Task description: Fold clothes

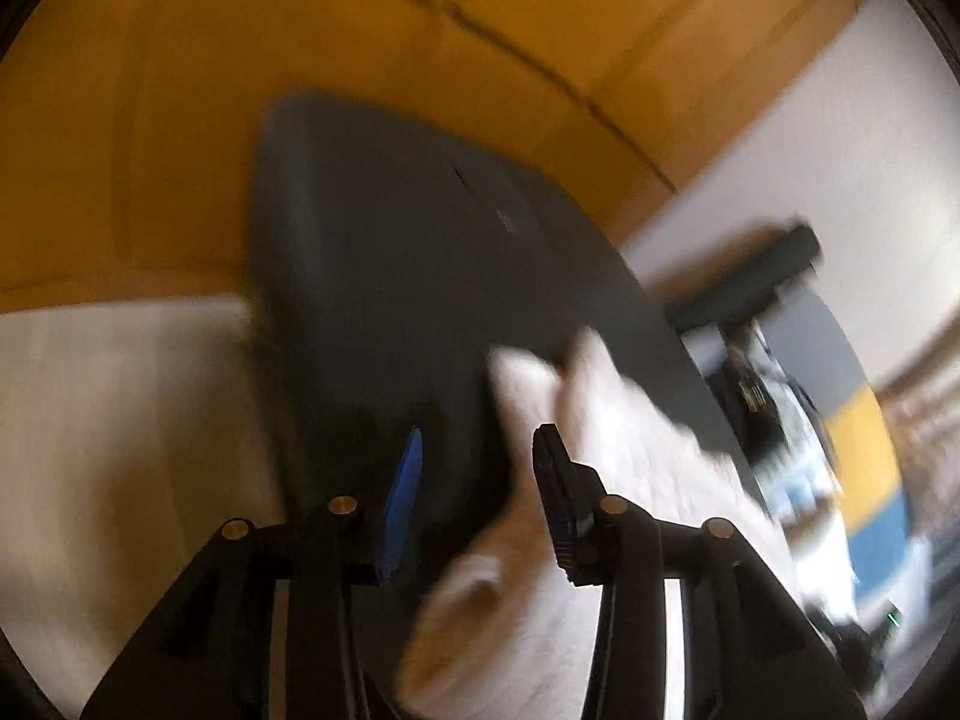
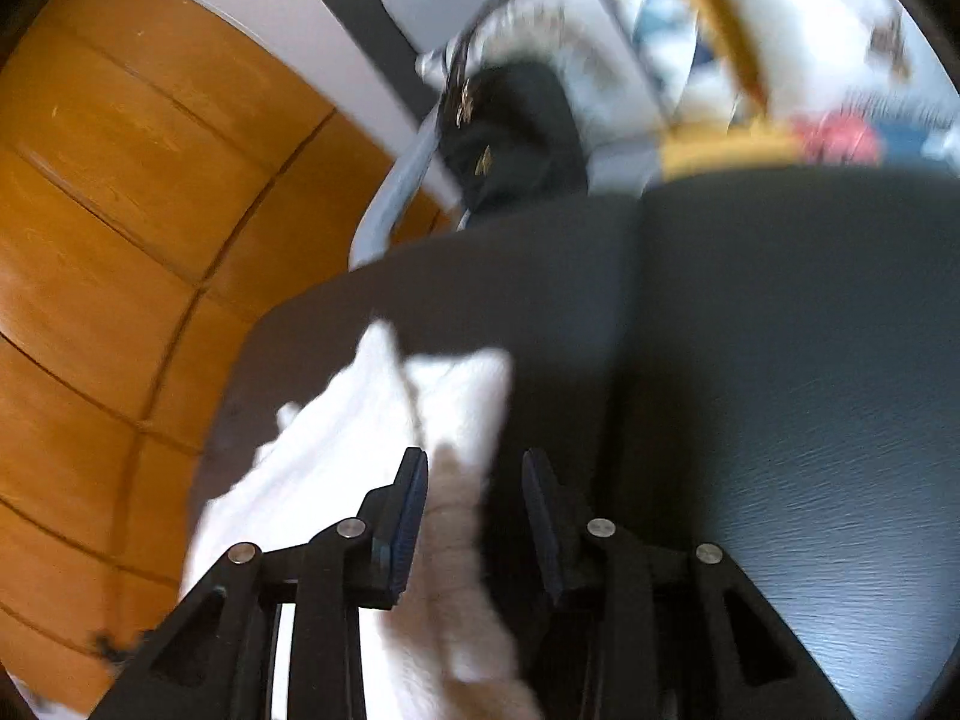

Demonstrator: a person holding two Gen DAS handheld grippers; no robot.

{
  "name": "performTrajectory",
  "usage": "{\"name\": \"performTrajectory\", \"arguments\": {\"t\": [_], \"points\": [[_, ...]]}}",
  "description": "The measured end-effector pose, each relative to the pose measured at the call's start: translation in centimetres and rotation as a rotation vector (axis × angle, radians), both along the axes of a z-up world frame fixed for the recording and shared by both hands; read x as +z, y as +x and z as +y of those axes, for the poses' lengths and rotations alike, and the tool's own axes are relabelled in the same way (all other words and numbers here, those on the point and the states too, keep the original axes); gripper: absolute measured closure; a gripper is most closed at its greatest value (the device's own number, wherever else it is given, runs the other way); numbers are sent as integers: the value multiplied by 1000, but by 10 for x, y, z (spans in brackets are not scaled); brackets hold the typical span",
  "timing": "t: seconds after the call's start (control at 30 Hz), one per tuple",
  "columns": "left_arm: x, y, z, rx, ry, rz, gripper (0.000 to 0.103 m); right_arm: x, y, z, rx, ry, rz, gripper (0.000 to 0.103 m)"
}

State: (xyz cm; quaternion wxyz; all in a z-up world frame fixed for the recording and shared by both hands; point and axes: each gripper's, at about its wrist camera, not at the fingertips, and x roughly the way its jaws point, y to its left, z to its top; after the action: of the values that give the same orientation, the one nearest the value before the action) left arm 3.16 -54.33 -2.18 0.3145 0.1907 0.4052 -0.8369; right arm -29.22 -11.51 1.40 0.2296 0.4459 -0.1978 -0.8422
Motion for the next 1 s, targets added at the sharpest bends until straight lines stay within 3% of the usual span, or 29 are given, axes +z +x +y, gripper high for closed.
{"name": "performTrajectory", "arguments": {"t": [0.07,0.13,0.23,0.33,0.43,0.6,0.7,0.77,0.83,0.93,1.0], "points": [[13,-5,13,-31,-61,8,61,20,16,-20,58,63,105,69],[26,-36,34,-151,-186,-61,61,34,35,-56,175,182,220,70],[33,-82,70,-298,-377,-171,61,21,48,-112,358,354,327,71],[25,-123,93,-378,-502,-290,61,4,51,-144,425,462,365,71],[-1,-152,94,-382,-477,-435,61,-22,34,-144,411,532,305,73],[-16,-136,93,-352,-466,-373,57,-39,8,-119,330,435,230,72],[-14,-125,92,-343,-434,-335,57,-28,30,-124,340,481,264,72],[-8,-115,98,-320,-420,-324,57,-16,40,-123,314,453,266,72],[3,-99,111,-296,-456,-311,57,-4,48,-122,281,413,266,72],[6,-101,132,-272,-524,-390,57,11,80,-130,330,330,347,72],[4,-105,138,-272,-524,-439,57,9,97,-140,363,354,363,72]]}}
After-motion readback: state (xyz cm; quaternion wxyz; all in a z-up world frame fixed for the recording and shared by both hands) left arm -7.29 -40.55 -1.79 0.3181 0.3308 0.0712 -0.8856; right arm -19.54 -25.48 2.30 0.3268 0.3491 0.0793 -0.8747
